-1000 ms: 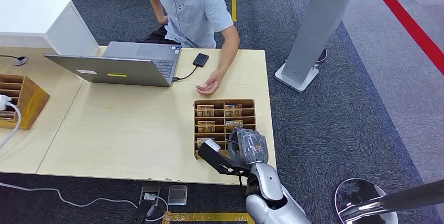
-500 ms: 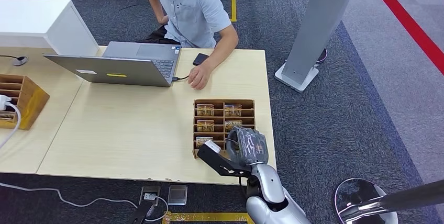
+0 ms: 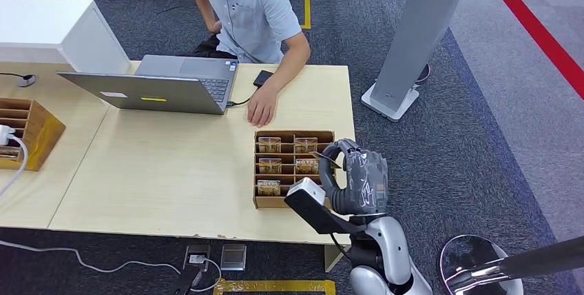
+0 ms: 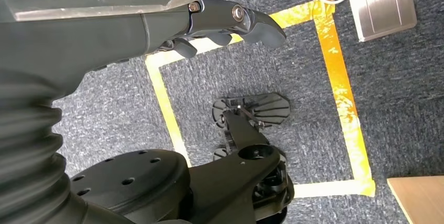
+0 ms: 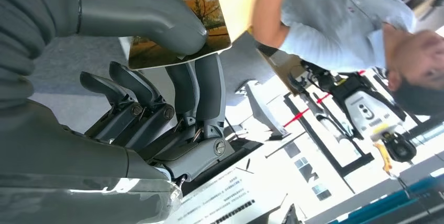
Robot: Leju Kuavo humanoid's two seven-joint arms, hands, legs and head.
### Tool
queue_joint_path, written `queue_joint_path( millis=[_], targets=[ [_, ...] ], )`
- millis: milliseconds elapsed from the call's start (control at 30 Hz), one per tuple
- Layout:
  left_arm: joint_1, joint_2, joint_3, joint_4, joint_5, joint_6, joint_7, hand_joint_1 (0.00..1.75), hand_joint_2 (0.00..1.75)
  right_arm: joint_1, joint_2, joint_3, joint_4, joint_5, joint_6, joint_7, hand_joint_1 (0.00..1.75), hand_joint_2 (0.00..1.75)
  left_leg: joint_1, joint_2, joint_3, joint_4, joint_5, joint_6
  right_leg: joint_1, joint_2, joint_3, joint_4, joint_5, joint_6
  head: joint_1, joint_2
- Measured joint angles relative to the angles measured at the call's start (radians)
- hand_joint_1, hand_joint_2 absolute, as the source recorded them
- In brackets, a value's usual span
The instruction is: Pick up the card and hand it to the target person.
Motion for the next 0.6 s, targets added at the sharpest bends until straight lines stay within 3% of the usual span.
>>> queue_joint_path(
  millis=[100,267,467,600],
  targets=[
    [-0.004,0.0,0.0,0.0,-0.015,-0.005,0.011,0.0,1.75,-0.032,-0.004,-0.009,-0.017,-0.074,0.014,-0.008,1.75,1.75,0.0,0.0,0.0,0.0,0.0,0.0,0.0,0.0,0.0,0.0,0.0,0.0,0.0,0.0],
    [-0.024,0.0,-0.004,0.0,-0.043,-0.022,0.042,0.0,1.75,-0.176,0.009,-0.01,0.053,-0.245,0.043,-0.055,1.75,1.75,0.0,0.0,0.0,0.0,0.001,0.0,0.0,0.0,0.0,0.001,0.001,0.0,0.0,0.0],
    [-0.047,0.0,-0.008,0.0,-0.072,-0.039,0.081,0.0,1.75,-0.386,0.077,0.006,0.262,-0.323,0.07,-0.072,1.75,1.75,0.0,0.0,-0.001,0.0,0.001,0.0,0.0,-0.001,0.0,0.001,0.001,0.0,0.0,0.0],
    [-0.056,-0.001,-0.013,0.0,-0.081,-0.044,0.091,0.0,1.75,-0.477,0.124,0.022,0.395,-0.324,0.071,-0.072,1.75,1.75,0.0,-0.001,-0.002,0.0,0.001,0.0,0.0,-0.001,-0.001,0.001,0.001,0.0,0.0,0.0]
  ],
)
